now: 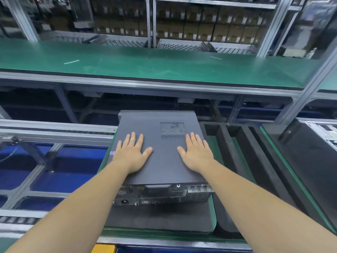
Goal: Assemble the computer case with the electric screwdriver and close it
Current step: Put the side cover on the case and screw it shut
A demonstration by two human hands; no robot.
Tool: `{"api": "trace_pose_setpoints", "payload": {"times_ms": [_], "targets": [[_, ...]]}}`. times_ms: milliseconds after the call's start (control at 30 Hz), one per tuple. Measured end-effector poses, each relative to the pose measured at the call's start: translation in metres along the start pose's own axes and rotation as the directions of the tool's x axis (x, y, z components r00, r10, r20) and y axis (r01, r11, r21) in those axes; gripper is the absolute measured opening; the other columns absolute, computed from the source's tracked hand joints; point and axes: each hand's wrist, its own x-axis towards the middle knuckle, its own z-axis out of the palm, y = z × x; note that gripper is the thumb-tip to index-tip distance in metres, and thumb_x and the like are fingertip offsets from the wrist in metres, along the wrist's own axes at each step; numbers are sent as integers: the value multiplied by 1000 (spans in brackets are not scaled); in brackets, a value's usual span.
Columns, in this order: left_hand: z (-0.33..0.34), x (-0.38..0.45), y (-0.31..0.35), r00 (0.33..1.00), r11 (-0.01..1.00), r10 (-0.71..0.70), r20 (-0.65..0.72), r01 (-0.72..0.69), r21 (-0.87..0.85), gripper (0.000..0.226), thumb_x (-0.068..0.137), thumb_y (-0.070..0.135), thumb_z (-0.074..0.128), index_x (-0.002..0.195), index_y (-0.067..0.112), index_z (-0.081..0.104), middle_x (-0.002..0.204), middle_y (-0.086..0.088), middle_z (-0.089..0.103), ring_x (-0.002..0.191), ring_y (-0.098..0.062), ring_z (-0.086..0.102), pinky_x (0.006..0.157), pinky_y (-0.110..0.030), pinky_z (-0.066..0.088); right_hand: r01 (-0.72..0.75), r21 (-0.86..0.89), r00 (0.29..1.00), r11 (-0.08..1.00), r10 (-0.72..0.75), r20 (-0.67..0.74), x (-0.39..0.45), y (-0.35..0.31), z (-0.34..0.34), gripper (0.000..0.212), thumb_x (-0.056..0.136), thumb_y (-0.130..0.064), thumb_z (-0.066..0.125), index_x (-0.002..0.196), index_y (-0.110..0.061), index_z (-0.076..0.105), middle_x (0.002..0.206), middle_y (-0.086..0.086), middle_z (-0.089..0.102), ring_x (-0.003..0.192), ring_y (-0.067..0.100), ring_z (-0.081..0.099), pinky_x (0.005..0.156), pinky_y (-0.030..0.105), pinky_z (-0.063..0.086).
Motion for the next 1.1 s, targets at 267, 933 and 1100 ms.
{"api": "trace_pose_setpoints", "payload": {"times_ms": [267,933,1100], "targets": [[-9,114,20,992,997,-76,-101,73,-30,87,95,73,7,164,21,1,171,-1,-5,158,-19,-5,127,-45,2,33,19,997,999,-32,-71,129,-5,-16,85,105,-66,19,168,-11,-2,176,7,-8,162,23,-7,130,43,-4],[-6,134,25,979,993,-118,-164,113,-40,84,92,67,14,164,25,5,171,2,-2,157,-15,-4,127,-46,2,20,-13,991,1000,-21,-129,151,-7,-13,88,101,-66,21,168,-11,4,176,7,-2,162,23,-5,131,45,-3],[-6,134,25,963,989,-148,-225,138,-59,77,93,63,18,161,26,20,170,3,12,157,-15,6,127,-50,3,-54,-12,976,998,50,-210,147,-12,-17,73,104,-54,25,164,-14,28,174,8,20,161,28,12,128,57,10]]}}
